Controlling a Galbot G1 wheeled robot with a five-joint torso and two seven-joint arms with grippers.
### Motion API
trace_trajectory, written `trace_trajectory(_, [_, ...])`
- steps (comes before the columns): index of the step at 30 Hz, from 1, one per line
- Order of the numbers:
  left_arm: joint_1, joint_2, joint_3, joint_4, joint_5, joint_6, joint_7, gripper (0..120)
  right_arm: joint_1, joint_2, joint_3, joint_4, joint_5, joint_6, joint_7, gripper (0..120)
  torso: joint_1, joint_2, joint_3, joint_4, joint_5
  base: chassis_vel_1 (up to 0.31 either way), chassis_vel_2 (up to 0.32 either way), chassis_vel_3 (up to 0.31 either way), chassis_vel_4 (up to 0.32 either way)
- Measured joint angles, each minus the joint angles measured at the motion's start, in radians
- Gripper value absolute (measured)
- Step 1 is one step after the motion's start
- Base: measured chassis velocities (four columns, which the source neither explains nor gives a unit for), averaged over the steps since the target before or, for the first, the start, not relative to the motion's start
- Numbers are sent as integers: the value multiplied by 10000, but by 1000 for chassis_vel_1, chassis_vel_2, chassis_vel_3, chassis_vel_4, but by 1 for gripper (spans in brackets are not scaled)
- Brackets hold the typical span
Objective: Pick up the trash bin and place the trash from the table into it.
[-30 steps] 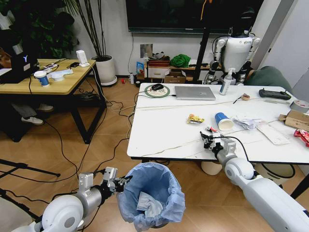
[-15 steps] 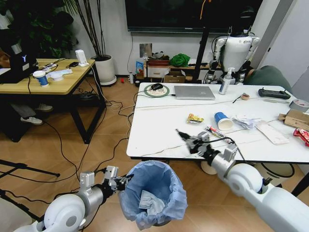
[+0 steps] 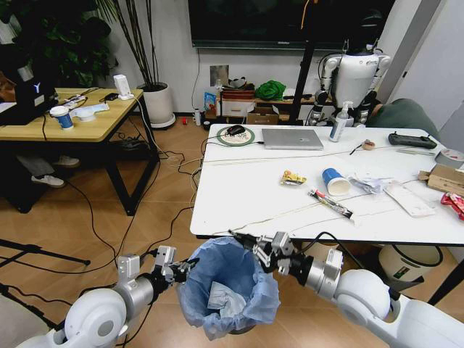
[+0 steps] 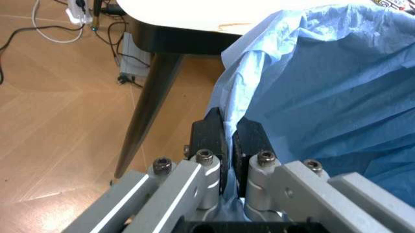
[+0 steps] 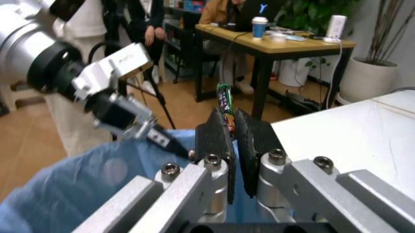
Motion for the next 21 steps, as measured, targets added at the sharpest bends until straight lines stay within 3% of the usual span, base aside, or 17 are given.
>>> trace_trajectory(7, [96,-59,-95,5,11,8,-13,0,-203,-52,-46,9,-528,185,-86,21,0,1,0,0,0,0,0,0,0])
trace_trajectory(11, [173,-96,-277,-67,14,9,-25,0,-212,-18,-127,-47,-669,184,-15,43,0,0,0,0,0,0,0,0,0])
trace_trajectory(14, [221,-104,-354,-103,25,10,-28,0,-220,-12,-18,-47,-639,95,163,48,0,0,0,0,1,0,0,0,0])
trace_trajectory(17, [294,-191,-423,-152,76,14,-32,0,-111,367,750,-285,-357,-160,666,64,0,0,0,0,1,0,0,0,0])
trace_trajectory(21, [383,-258,-441,-155,212,15,-29,0,63,685,1404,-608,-36,-484,1259,76,0,0,1,1,2,0,0,0,0])
